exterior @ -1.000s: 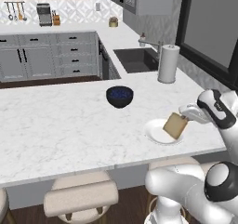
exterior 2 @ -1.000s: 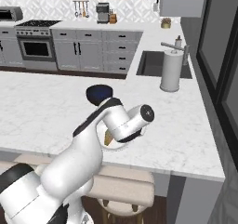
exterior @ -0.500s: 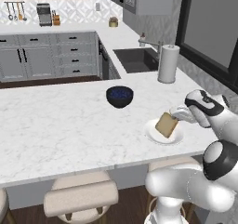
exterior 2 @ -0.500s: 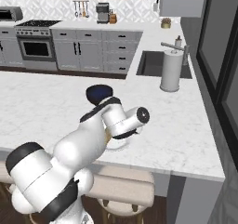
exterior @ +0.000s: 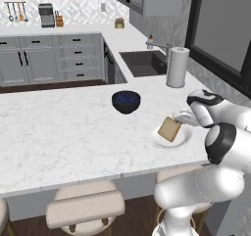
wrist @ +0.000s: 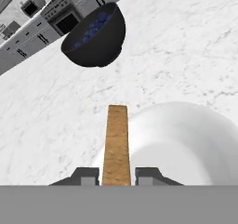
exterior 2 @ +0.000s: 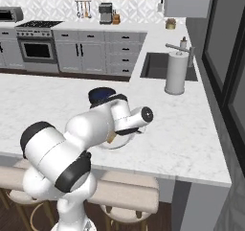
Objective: Start the toaster. Once the lever pops up, take the bread to the plate on the dining counter.
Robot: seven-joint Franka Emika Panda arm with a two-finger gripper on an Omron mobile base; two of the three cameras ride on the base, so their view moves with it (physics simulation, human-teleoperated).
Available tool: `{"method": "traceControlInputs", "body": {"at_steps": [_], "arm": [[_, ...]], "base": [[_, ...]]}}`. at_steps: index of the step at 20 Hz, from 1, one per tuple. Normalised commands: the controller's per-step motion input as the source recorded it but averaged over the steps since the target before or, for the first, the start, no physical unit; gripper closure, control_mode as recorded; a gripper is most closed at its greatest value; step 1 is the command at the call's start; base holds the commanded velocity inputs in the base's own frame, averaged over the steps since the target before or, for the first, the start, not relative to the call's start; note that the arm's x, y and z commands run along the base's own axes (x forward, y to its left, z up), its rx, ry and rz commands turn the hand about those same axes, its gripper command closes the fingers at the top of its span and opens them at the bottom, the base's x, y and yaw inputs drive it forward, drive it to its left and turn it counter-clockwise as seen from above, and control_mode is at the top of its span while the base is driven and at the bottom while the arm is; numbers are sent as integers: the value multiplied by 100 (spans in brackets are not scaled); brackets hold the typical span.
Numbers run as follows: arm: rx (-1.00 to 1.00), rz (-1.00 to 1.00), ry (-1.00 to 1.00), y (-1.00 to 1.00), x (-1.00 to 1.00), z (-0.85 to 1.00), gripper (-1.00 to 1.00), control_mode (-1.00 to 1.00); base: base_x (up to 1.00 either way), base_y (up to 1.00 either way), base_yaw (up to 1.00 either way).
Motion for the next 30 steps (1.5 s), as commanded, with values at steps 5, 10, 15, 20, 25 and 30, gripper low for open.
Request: {"method": "traceControlInputs", "body": {"at_steps": [5,10,15,20,25,30], "arm": [[0,3,0,-12,10,-20,100,-100],[0,2,-7,2,-18,-14,100,-100],[0,0,-18,4,-53,-2,100,-100],[0,0,-17,12,-13,-12,100,-100],[0,0,-5,19,16,-27,-100,-100],[-1,0,-2,-1,5,-9,-100,-100]], "base": [[0,0,0],[0,0,0],[0,0,0],[0,0,0],[0,0,0],[0,0,0]]}}
